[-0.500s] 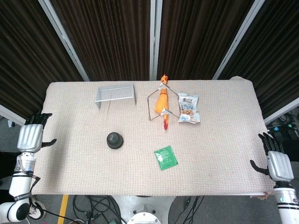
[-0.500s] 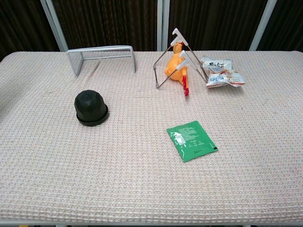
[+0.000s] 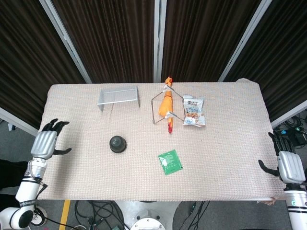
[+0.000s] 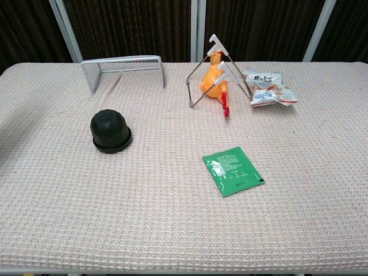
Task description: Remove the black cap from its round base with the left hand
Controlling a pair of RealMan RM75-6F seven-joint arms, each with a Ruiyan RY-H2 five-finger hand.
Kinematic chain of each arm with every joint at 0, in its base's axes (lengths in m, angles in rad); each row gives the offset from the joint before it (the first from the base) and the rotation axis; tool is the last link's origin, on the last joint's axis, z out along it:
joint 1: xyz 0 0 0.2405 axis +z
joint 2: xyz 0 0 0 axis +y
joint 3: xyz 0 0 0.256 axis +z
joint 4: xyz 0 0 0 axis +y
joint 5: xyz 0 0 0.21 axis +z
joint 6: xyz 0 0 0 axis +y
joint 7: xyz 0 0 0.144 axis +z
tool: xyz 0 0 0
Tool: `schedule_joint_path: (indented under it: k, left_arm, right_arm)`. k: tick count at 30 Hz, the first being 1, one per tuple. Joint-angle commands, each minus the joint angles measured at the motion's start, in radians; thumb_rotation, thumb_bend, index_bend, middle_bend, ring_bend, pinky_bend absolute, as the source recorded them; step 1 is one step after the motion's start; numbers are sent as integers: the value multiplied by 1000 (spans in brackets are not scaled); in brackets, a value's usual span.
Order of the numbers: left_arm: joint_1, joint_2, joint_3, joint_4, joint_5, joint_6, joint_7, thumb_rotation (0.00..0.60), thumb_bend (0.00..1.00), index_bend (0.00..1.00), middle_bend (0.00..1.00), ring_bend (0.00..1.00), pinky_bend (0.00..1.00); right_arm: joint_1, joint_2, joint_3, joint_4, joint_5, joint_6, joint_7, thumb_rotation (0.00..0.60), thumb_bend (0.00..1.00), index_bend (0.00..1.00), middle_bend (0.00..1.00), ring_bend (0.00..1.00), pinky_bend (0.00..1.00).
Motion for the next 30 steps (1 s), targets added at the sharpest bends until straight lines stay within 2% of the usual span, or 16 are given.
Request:
schedule_joint_path:
  k: [1, 9, 19, 25, 30]
  left_arm:
    - [-28, -41, 19, 28, 56, -23, -43, 600, 56, 178, 183, 70, 169]
    - [-83, -145, 50, 93, 116, -93, -92, 600, 49, 171, 189, 70, 169]
    - [-151, -224, 41, 159, 115, -173, -104, 600, 40, 163, 189, 70, 169]
    - [-195, -268, 25, 202, 85, -248, -155, 600, 40, 163, 189, 70, 169]
    - [-220, -304, 21, 251, 85, -271, -174, 600, 40, 163, 190, 70, 169]
  right_arm:
    - [-2, 17, 13, -19, 10, 13, -3, 600, 188, 0, 0, 0, 0]
    - [-6, 48, 36, -45, 33, 28, 2, 600, 188, 0, 0, 0, 0]
    - [-2, 49, 29, -45, 43, 7, -5, 600, 193, 0, 0, 0, 0]
    - [0, 43, 18, -40, 47, -11, -17, 600, 193, 0, 0, 0, 0]
    - [-1, 41, 16, -35, 52, -14, -20, 600, 194, 0, 0, 0, 0]
